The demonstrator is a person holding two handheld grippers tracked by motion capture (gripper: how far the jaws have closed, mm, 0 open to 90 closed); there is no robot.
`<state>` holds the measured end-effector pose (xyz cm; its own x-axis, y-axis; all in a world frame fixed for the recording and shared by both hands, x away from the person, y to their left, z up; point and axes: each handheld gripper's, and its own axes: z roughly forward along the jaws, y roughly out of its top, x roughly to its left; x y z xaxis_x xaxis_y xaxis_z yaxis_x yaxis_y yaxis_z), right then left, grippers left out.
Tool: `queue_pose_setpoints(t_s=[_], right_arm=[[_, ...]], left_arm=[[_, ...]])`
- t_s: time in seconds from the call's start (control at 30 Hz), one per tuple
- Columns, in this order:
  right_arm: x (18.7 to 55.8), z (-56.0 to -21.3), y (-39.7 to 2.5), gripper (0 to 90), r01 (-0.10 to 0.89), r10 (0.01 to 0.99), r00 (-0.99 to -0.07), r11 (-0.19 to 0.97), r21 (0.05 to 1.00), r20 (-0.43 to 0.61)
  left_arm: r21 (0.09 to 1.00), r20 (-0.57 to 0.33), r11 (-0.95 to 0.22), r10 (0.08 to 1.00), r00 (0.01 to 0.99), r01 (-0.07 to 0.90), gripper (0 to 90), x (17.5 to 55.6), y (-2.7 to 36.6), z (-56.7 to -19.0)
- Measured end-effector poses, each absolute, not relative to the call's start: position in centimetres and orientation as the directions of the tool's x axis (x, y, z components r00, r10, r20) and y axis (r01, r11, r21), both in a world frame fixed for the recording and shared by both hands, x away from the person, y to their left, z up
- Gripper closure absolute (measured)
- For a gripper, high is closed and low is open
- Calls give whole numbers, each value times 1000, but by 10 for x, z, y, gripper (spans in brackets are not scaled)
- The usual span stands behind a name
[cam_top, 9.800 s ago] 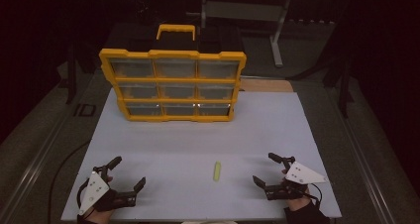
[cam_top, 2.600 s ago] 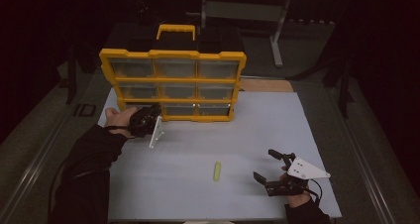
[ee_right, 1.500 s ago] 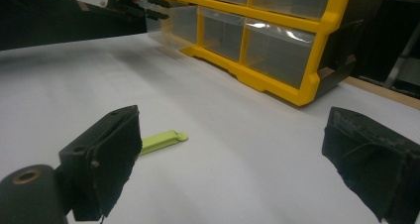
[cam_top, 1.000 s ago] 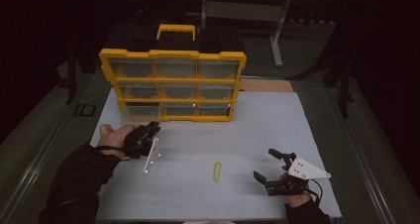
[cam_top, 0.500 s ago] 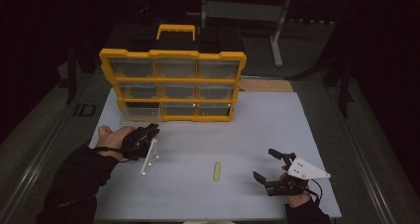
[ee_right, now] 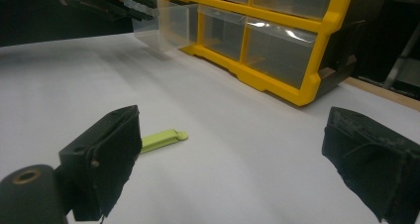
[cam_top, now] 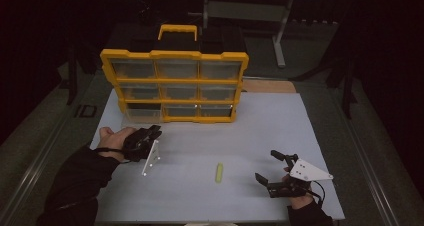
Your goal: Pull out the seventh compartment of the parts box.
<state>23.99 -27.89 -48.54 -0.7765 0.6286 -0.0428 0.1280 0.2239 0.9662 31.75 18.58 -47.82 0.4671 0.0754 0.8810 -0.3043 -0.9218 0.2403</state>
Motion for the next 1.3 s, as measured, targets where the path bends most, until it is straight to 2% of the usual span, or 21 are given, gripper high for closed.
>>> queue_pose_setpoints(t_s=[0.07,0.17,0.2,0.3,0.4,0.47,0.5,0.53,0.63,0.7,0.8,1.3], right_arm=[[240,-485,-279,83,127,629,-776,224,966,-44],[239,-485,-279,83,127,631,-775,223,967,-43],[239,-485,-280,83,127,631,-775,221,967,-42],[240,-485,-280,83,128,632,-774,218,968,-39],[239,-485,-280,83,128,631,-775,219,967,-41],[239,-484,-280,83,126,630,-775,220,967,-42],[239,-485,-280,83,127,631,-775,220,967,-42],[239,-485,-280,83,128,632,-774,218,967,-40],[240,-485,-280,83,128,633,-773,218,967,-40],[240,-485,-280,83,127,634,-772,218,968,-41],[240,-484,-281,83,131,636,-771,213,968,-36],[240,-485,-281,83,133,635,-772,211,968,-32]], left_arm=[[312,837,-912,131,531,-267,686,320,188,-472],[457,742,-873,266,616,-173,504,325,193,-462],[507,704,-849,311,639,-146,474,326,196,-458],[644,588,-762,441,679,-63,410,330,205,-447],[746,470,-666,540,698,13,392,334,214,-437],[771,437,-636,573,693,40,368,335,216,-435],[813,362,-576,619,697,89,368,338,221,-430],[832,323,-541,652,685,122,322,340,223,-428],[867,234,-465,700,675,181,203,345,230,-424],[882,193,-424,723,664,204,82,345,234,-423],[907,142,-357,761,633,224,21,343,242,-422],[930,86,-279,797,598,238,47,313,257,-424]])
